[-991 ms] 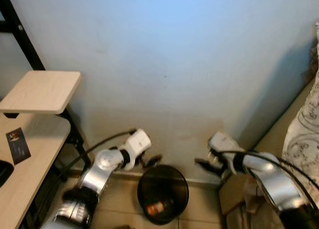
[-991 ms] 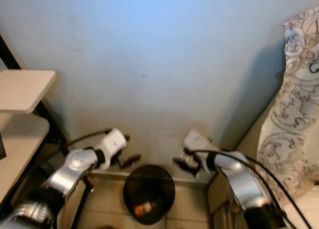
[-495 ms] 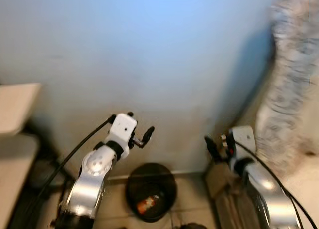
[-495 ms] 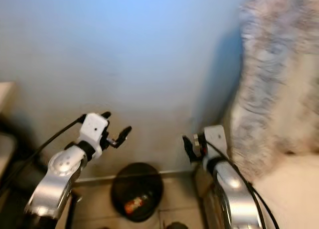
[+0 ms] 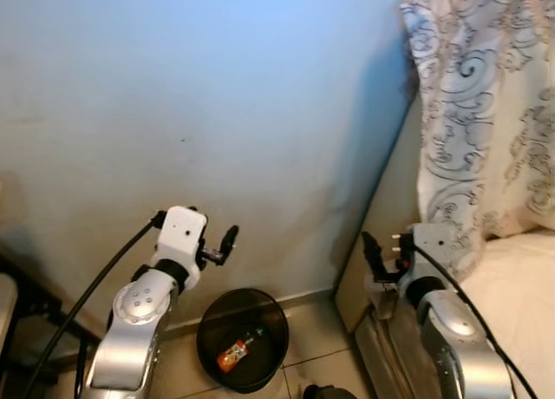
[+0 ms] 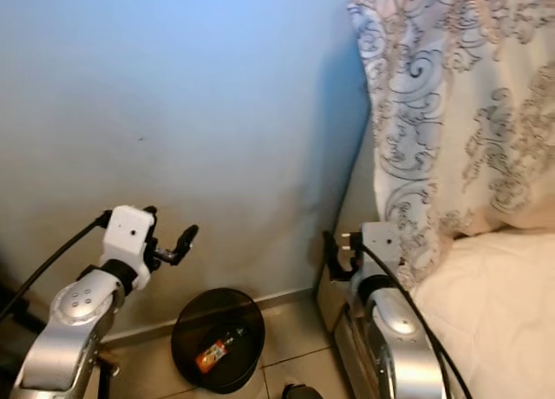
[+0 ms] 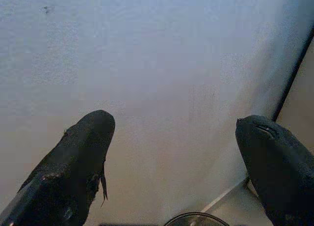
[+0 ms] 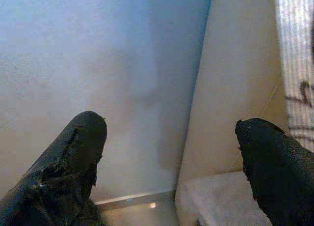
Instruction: Clean up the room
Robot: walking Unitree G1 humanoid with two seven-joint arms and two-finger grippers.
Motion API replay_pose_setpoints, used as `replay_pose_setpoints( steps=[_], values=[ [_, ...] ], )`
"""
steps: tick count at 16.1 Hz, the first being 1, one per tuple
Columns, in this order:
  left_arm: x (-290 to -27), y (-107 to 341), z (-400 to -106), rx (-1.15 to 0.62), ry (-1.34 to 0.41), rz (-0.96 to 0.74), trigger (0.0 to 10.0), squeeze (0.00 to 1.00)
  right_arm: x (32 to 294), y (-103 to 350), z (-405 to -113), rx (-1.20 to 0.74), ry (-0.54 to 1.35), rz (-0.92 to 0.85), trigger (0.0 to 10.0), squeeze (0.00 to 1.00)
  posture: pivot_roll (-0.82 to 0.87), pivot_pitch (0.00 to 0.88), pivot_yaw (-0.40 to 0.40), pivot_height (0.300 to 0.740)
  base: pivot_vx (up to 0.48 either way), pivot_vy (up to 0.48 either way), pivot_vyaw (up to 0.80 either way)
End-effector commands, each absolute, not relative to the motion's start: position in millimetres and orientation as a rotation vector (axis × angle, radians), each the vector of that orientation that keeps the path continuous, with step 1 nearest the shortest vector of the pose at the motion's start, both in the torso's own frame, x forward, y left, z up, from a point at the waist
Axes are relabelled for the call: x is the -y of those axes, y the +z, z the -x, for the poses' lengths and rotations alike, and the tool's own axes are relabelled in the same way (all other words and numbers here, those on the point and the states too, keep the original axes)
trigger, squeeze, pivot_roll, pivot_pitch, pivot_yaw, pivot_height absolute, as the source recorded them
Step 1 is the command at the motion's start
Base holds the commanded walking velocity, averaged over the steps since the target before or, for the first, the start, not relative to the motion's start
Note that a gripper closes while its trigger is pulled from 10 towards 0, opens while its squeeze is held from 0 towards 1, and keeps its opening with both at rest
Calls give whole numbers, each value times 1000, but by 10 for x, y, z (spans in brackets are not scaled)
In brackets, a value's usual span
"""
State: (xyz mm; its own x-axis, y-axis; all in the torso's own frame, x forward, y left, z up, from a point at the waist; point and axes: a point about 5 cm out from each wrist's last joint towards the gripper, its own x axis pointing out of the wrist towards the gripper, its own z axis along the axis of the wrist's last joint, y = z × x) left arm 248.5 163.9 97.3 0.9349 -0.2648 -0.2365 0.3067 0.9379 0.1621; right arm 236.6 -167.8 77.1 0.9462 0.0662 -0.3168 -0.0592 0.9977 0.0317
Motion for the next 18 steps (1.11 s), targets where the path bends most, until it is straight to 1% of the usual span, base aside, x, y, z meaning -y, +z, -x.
replay_pose_setpoints(
  steps=[1,2,9,13,18],
  values=[
    [-1646,1011,-2478,-211,-280,-200,10000,851,1657,790,-2347,-325,65,-35,10000,0,-32,0,29,740,-285,0,-750],
    [-1642,1015,-2476,-211,-280,-200,10000,851,1646,787,-2349,-327,67,-37,10000,0,-32,0,29,740,-281,0,-563],
    [-1622,1029,-2482,-218,-275,-207,10000,827,1643,797,-2389,-326,79,-7,10000,0,-21,0,12,740,-279,0,0],
    [-1614,1034,-2502,-210,-267,-193,10000,827,1651,827,-2406,-313,69,3,10000,0,-25,0,13,740,0,0,-800],
    [-1606,1022,-2534,-208,-264,-182,10000,831,1720,869,-2408,-292,-15,-2,10000,0,-32,0,15,740,0,0,-800]
  ],
)
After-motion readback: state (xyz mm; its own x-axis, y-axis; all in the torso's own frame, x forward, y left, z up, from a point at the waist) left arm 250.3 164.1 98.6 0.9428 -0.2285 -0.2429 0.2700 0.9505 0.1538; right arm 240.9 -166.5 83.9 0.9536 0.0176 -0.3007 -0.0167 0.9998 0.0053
